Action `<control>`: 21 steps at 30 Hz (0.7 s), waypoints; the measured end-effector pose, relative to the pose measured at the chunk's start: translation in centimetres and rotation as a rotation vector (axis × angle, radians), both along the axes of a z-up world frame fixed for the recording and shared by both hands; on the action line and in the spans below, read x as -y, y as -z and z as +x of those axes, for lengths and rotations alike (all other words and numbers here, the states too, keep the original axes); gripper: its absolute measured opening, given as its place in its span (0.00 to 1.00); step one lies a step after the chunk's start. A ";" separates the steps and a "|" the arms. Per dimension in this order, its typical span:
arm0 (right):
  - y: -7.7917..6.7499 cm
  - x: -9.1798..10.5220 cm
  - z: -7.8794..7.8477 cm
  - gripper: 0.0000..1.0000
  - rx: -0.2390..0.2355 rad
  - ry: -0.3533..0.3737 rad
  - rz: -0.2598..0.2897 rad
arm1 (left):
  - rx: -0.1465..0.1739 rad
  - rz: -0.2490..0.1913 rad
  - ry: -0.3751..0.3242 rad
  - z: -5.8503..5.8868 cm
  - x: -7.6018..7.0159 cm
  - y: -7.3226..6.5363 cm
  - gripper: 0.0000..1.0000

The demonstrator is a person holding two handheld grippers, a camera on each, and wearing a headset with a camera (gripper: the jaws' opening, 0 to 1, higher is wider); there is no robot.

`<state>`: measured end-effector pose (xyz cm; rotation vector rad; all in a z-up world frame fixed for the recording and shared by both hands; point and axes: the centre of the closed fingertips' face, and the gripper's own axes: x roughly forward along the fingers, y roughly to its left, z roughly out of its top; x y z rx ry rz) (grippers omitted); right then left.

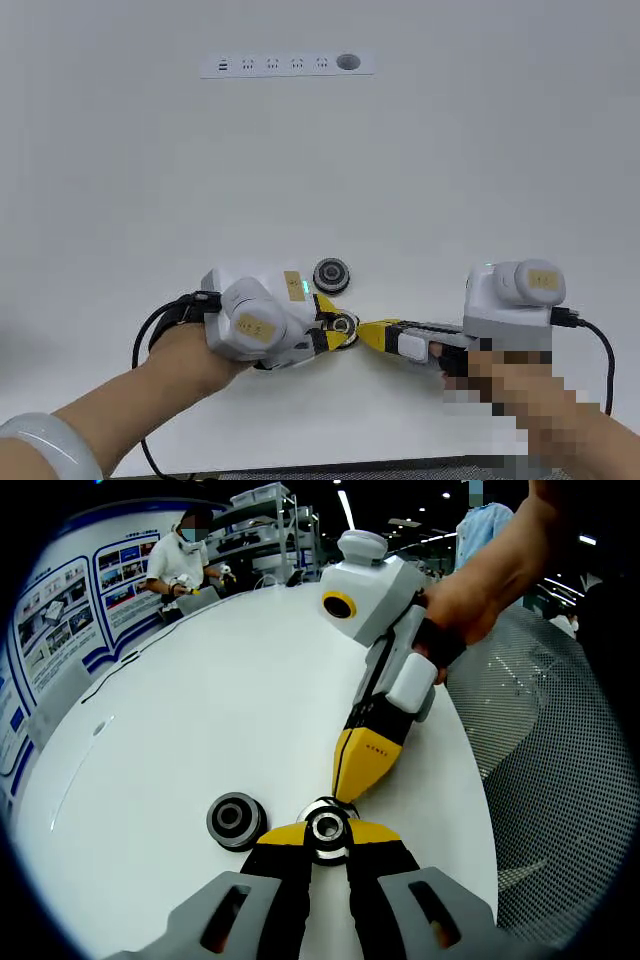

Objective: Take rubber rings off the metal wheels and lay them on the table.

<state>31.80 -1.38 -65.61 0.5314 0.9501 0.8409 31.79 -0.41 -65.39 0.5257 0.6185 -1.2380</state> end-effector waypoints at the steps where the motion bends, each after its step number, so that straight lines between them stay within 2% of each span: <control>1: -0.1 -0.1 0.0 0.01 0.002 0.000 0.001 | 0.000 0.000 0.000 0.0 0.0 0.0 0.13; 21: -0.9 -0.8 -0.1 0.01 -0.002 -0.009 0.033 | 0.000 0.001 -0.001 0.0 0.0 0.1 0.13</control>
